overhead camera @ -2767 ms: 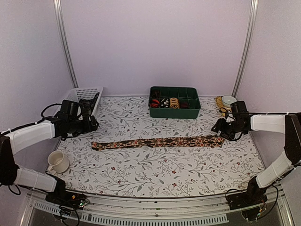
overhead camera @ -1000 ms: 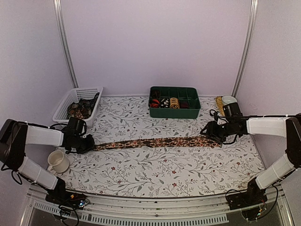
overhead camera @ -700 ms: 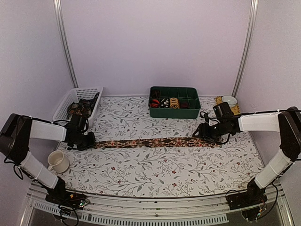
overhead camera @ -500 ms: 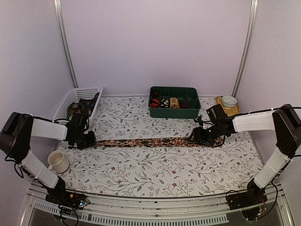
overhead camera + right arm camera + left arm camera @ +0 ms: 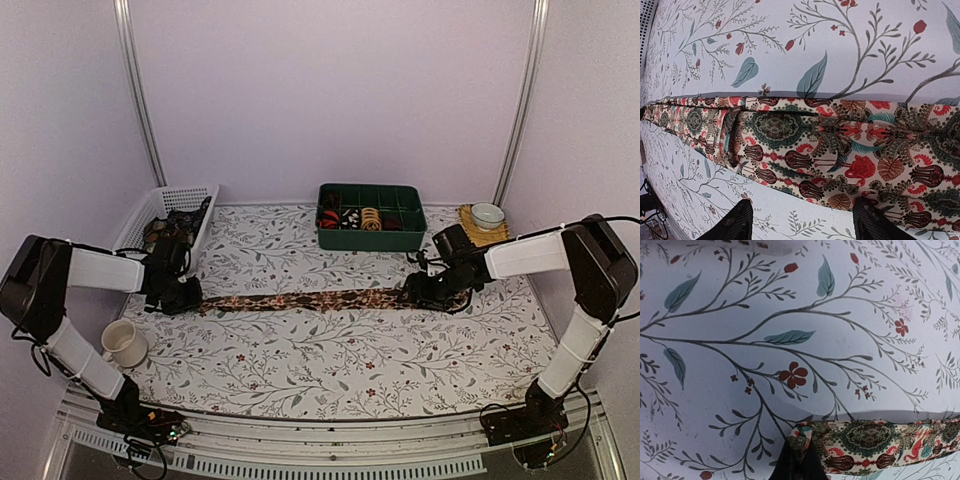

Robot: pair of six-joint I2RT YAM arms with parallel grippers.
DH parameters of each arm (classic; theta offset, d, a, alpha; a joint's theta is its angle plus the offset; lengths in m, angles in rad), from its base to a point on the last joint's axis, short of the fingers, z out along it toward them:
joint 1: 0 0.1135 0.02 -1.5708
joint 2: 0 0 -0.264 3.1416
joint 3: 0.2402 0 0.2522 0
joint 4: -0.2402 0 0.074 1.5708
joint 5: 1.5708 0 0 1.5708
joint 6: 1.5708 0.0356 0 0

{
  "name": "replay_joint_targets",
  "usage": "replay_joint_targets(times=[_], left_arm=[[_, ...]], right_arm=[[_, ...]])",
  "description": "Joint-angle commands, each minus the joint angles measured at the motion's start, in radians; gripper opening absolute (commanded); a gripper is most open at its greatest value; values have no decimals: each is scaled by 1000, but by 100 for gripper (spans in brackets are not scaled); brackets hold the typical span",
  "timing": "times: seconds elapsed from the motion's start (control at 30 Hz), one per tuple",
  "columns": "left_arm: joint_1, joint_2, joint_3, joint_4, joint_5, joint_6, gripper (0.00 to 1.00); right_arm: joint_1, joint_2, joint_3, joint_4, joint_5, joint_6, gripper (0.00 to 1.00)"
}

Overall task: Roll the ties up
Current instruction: Flatten out the tie at the center of the board.

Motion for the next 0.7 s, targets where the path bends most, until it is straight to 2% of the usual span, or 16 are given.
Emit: replay_joint_targets(times=[0.0,0.2,0.47,0.67], left_arm=[[10,30,19,-96,-51,26,0],[11,38,31,-112,-93,25,0],[0,52,30,-103,-86,21,0],[0,64,38,-108,-92,23,0]], right_arm=[[-16,63,-21,-43,40,15,69],[-51,23,-21,-53,13,22,70],[-48,-43,5,-11,-148,31,70],[-49,-78,24,0,-171,44,70]])
